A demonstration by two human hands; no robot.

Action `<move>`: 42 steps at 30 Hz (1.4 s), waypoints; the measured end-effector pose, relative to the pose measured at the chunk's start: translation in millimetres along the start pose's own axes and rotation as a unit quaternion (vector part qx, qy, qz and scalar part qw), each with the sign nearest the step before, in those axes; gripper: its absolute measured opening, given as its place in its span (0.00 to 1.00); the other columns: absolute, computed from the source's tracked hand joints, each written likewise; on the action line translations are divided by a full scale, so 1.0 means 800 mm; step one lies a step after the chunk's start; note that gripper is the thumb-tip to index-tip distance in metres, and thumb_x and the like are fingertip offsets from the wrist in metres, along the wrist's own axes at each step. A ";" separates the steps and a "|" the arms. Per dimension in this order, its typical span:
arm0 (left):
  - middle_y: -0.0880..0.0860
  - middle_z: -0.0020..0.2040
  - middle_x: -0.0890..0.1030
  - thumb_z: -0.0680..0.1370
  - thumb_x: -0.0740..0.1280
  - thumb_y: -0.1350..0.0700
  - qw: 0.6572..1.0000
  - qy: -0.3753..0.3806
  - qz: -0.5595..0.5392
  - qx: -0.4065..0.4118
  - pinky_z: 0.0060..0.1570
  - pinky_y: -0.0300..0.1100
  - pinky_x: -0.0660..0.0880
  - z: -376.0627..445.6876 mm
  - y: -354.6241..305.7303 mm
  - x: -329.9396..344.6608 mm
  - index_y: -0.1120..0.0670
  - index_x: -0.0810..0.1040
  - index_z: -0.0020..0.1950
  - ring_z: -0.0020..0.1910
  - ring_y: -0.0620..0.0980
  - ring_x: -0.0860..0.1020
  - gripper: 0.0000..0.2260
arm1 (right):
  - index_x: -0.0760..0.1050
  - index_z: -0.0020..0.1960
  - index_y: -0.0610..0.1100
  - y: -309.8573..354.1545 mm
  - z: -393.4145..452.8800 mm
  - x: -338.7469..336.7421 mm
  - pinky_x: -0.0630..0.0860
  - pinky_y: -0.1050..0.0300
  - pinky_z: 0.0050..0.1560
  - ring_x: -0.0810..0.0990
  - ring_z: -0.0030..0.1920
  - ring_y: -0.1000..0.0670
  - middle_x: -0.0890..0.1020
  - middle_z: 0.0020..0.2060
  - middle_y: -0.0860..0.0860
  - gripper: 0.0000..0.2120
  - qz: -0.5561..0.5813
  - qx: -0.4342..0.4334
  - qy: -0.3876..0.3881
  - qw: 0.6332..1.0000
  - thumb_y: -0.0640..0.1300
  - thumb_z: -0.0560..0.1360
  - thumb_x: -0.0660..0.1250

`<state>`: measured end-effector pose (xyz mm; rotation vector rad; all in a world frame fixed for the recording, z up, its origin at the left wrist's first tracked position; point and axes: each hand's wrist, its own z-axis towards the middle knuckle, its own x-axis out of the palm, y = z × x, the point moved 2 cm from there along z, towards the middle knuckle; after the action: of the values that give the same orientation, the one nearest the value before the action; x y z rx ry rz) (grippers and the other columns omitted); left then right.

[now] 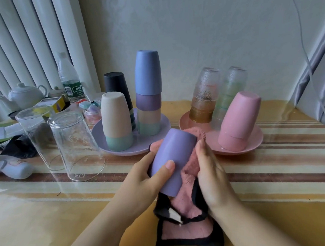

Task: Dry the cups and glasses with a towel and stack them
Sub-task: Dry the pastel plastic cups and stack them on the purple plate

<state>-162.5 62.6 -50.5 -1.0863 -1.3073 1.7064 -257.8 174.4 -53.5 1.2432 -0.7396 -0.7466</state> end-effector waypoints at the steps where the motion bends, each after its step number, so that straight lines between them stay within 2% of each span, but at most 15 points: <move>1: 0.46 0.52 0.84 0.69 0.67 0.38 0.999 0.014 -0.039 -0.015 0.48 0.37 0.77 -0.001 -0.002 0.001 0.45 0.80 0.56 0.51 0.44 0.82 0.19 | 0.67 0.72 0.48 -0.002 0.003 -0.002 0.60 0.55 0.73 0.67 0.70 0.58 0.69 0.71 0.55 0.40 0.033 0.009 0.004 0.999 0.72 0.69 0.59; 3: 0.48 0.48 0.86 0.71 0.65 0.44 0.990 0.025 -0.133 -0.043 0.42 0.34 0.77 -0.005 -0.005 0.005 0.45 0.85 0.49 0.45 0.44 0.83 0.13 | 0.72 0.68 0.46 -0.007 0.004 -0.004 0.63 0.44 0.72 0.72 0.68 0.49 0.76 0.66 0.49 0.42 0.123 0.041 0.013 0.991 0.73 0.64 0.64; 7: 0.52 0.49 0.86 0.70 0.68 0.46 0.964 0.008 -0.260 -0.060 0.37 0.36 0.78 -0.005 -0.003 0.004 0.46 0.86 0.49 0.42 0.45 0.83 0.12 | 0.74 0.66 0.43 -0.013 0.000 0.009 0.63 0.43 0.71 0.74 0.66 0.46 0.78 0.63 0.44 0.39 0.224 0.105 0.079 0.966 0.68 0.65 0.68; 11: 0.55 0.55 0.84 0.69 0.68 0.45 0.957 -0.002 -0.285 -0.058 0.42 0.40 0.79 0.000 0.002 -0.007 0.47 0.86 0.50 0.49 0.49 0.83 0.14 | 0.72 0.68 0.43 -0.022 -0.010 0.021 0.66 0.44 0.69 0.79 0.58 0.53 0.83 0.55 0.48 0.38 0.136 0.103 0.107 0.980 0.69 0.68 0.66; 15: 0.55 0.65 0.76 0.60 0.73 0.30 0.981 -0.084 -0.176 -0.017 0.58 0.47 0.75 0.009 0.014 -0.015 0.43 0.81 0.59 0.61 0.51 0.78 0.31 | 0.73 0.67 0.51 -0.021 -0.008 0.015 0.63 0.46 0.71 0.74 0.66 0.53 0.78 0.64 0.53 0.35 0.100 0.080 0.056 0.990 0.70 0.66 0.64; 18: 0.54 0.54 0.79 0.72 0.68 0.38 0.978 -0.186 -0.064 0.065 0.40 0.35 0.75 0.013 0.009 -0.012 0.47 0.77 0.56 0.46 0.45 0.78 0.18 | 0.68 0.71 0.52 -0.008 -0.007 0.010 0.58 0.55 0.74 0.64 0.71 0.61 0.68 0.70 0.61 0.35 0.004 0.035 0.016 0.999 0.70 0.70 0.56; 20: 0.44 0.48 0.82 0.77 0.63 0.41 0.971 -0.217 -0.007 0.100 0.43 0.34 0.75 0.010 0.005 -0.008 0.47 0.77 0.54 0.46 0.40 0.79 0.12 | 0.61 0.72 0.55 -0.003 -0.009 0.009 0.54 0.75 0.67 0.58 0.65 0.73 0.61 0.67 0.69 0.29 -0.036 0.022 0.025 0.999 0.66 0.75 0.51; 22: 0.41 0.52 0.81 0.73 0.63 0.37 0.973 -0.206 0.040 0.094 0.51 0.36 0.74 0.006 0.004 -0.005 0.45 0.76 0.59 0.53 0.38 0.79 0.19 | 0.56 0.69 0.60 -0.002 -0.016 0.014 0.53 0.86 0.56 0.58 0.57 0.83 0.59 0.63 0.72 0.25 -0.077 0.008 0.036 0.996 0.61 0.73 0.49; 24: 0.39 0.57 0.79 0.67 0.62 0.33 0.974 -0.197 0.074 0.083 0.53 0.34 0.73 0.005 0.003 -0.007 0.43 0.72 0.64 0.57 0.35 0.76 0.28 | 0.58 0.69 0.58 -0.006 -0.024 0.023 0.53 0.86 0.56 0.57 0.60 0.83 0.61 0.65 0.71 0.22 -0.102 -0.023 0.067 0.992 0.58 0.76 0.50; 27: 0.35 0.50 0.81 0.65 0.61 0.33 0.980 -0.175 0.069 0.069 0.44 0.27 0.72 0.007 0.001 -0.015 0.40 0.74 0.56 0.50 0.32 0.78 0.23 | 0.54 0.73 0.54 -0.015 -0.032 0.033 0.52 0.83 0.61 0.54 0.65 0.79 0.59 0.69 0.68 0.24 -0.122 -0.059 0.079 0.988 0.56 0.78 0.51; 31: 0.38 0.50 0.83 0.67 0.64 0.34 0.999 -0.039 0.027 0.022 0.44 0.31 0.74 0.006 0.002 -0.008 0.44 0.76 0.57 0.48 0.37 0.81 0.23 | 0.55 0.71 0.56 0.001 -0.023 0.016 0.53 0.86 0.57 0.55 0.62 0.81 0.60 0.69 0.67 0.25 -0.070 -0.047 0.040 0.996 0.56 0.74 0.50; 33: 0.40 0.50 0.84 0.72 0.65 0.39 1.000 0.009 -0.015 0.004 0.45 0.34 0.77 0.001 -0.004 -0.003 0.42 0.77 0.56 0.48 0.39 0.82 0.15 | 0.61 0.64 0.62 0.010 -0.016 0.005 0.57 0.83 0.59 0.61 0.59 0.81 0.64 0.65 0.68 0.18 -0.033 -0.047 0.031 0.998 0.59 0.74 0.52; 36: 0.42 0.44 0.85 0.75 0.65 0.43 0.992 0.032 -0.119 -0.031 0.38 0.32 0.77 -0.003 -0.011 -0.002 0.42 0.83 0.48 0.41 0.40 0.83 0.09 | 0.69 0.70 0.49 0.006 -0.014 0.004 0.60 0.50 0.74 0.68 0.70 0.55 0.71 0.69 0.51 0.40 0.001 -0.031 0.098 0.995 0.74 0.68 0.57; 39: 0.48 0.44 0.86 0.68 0.67 0.38 0.979 0.030 -0.194 -0.045 0.36 0.36 0.77 -0.006 -0.008 -0.002 0.39 0.85 0.45 0.40 0.44 0.83 0.12 | 0.74 0.64 0.39 0.008 -0.016 0.009 0.68 0.48 0.68 0.76 0.64 0.48 0.79 0.60 0.42 0.36 0.043 0.013 0.114 0.992 0.67 0.70 0.63; 42: 0.53 0.51 0.85 0.56 0.76 0.30 0.969 0.020 -0.246 -0.006 0.41 0.39 0.80 -0.005 -0.005 -0.009 0.45 0.85 0.52 0.48 0.48 0.84 0.30 | 0.73 0.38 0.29 0.004 -0.024 0.013 0.78 0.62 0.35 0.82 0.32 0.51 0.81 0.28 0.47 0.32 0.027 0.045 0.116 0.992 0.62 0.68 0.58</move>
<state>-155.6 58.6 -45.7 -0.7168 -1.4202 1.2990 -235.7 176.7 -52.7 1.3604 -0.6186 -0.5170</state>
